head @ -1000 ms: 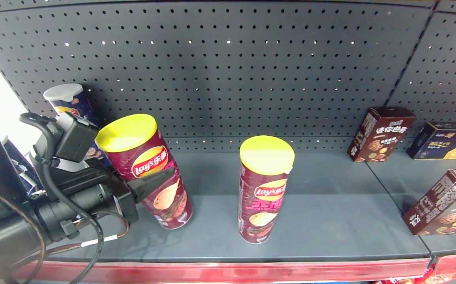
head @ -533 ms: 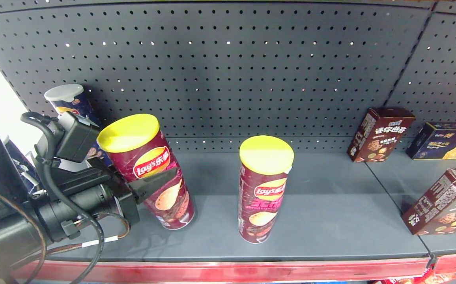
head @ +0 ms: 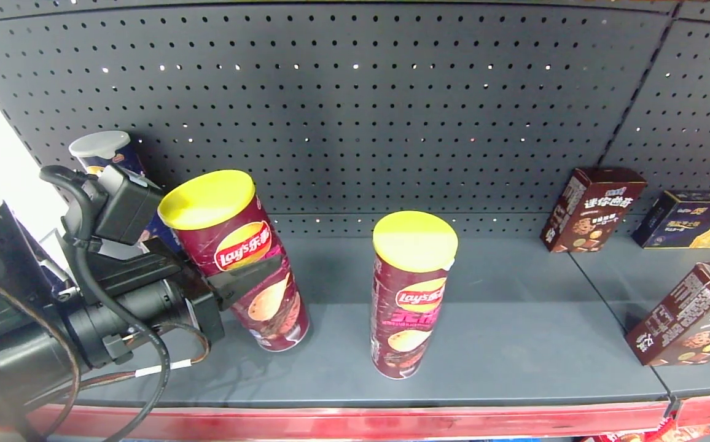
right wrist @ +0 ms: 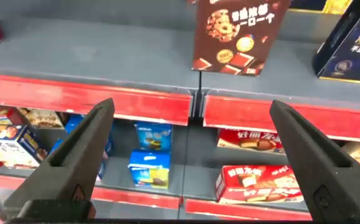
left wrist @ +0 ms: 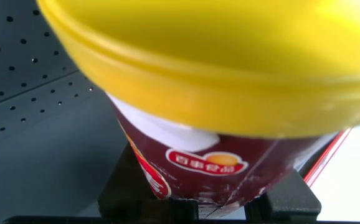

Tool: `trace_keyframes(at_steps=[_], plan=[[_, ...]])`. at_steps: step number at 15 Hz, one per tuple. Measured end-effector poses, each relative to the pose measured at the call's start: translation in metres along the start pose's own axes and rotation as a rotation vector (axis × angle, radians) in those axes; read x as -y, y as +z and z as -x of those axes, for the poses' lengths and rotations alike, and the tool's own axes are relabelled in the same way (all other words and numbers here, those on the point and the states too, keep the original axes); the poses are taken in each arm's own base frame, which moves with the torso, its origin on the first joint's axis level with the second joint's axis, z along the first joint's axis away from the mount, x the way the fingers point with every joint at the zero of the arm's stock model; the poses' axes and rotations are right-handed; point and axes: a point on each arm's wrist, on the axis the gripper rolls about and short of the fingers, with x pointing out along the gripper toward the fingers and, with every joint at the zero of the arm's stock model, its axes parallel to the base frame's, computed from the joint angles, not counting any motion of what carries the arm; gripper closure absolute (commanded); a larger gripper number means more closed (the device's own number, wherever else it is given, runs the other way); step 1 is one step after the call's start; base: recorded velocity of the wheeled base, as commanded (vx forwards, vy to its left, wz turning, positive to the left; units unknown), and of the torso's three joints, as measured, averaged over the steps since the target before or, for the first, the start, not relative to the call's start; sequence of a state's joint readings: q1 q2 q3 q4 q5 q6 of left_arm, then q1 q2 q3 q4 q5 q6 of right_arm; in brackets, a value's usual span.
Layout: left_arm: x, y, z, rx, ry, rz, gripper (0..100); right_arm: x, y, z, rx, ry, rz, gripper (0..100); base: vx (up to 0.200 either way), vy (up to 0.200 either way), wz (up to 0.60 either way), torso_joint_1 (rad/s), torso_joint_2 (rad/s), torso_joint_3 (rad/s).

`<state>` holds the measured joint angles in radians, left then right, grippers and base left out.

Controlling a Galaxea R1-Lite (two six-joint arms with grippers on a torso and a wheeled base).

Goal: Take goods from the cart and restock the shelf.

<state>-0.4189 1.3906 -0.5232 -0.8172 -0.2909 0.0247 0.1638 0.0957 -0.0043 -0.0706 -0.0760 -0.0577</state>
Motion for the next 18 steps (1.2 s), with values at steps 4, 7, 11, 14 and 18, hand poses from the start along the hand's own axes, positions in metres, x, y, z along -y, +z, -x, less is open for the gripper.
trace_keyframes(at_steps=[4,7,11,14,18], plan=[[0.0001,0.0017,-0.0004,0.007,-0.001,-0.002,100,-0.0022,-0.0021,0.0001,-0.008,0.095,-0.01,0,0.0,0.0,0.0,0.0,0.0,0.0],[0.0014,0.0024,-0.0008,0.01,-0.009,-0.003,100,-0.0028,-0.0083,0.0004,-0.071,0.117,-0.026,0,0.0,0.0,0.0,0.0,0.0,0.0],[0.0035,0.0011,-0.001,0.005,-0.019,-0.003,100,-0.0027,-0.0081,0.0004,-0.071,0.116,-0.042,0,0.0,0.0,0.0,0.0,0.0,0.0],[0.0053,0.0014,-0.0016,0.004,-0.026,-0.003,100,-0.0027,-0.0082,0.0004,-0.071,0.116,-0.042,0,0.0,0.0,0.0,0.0,0.0,0.0],[0.0042,0.0078,-0.0041,0.01,-0.029,-0.004,100,-0.0028,-0.0082,0.0003,-0.071,0.115,-0.042,0,0.0,0.0,0.0,0.0,0.0,0.0]])
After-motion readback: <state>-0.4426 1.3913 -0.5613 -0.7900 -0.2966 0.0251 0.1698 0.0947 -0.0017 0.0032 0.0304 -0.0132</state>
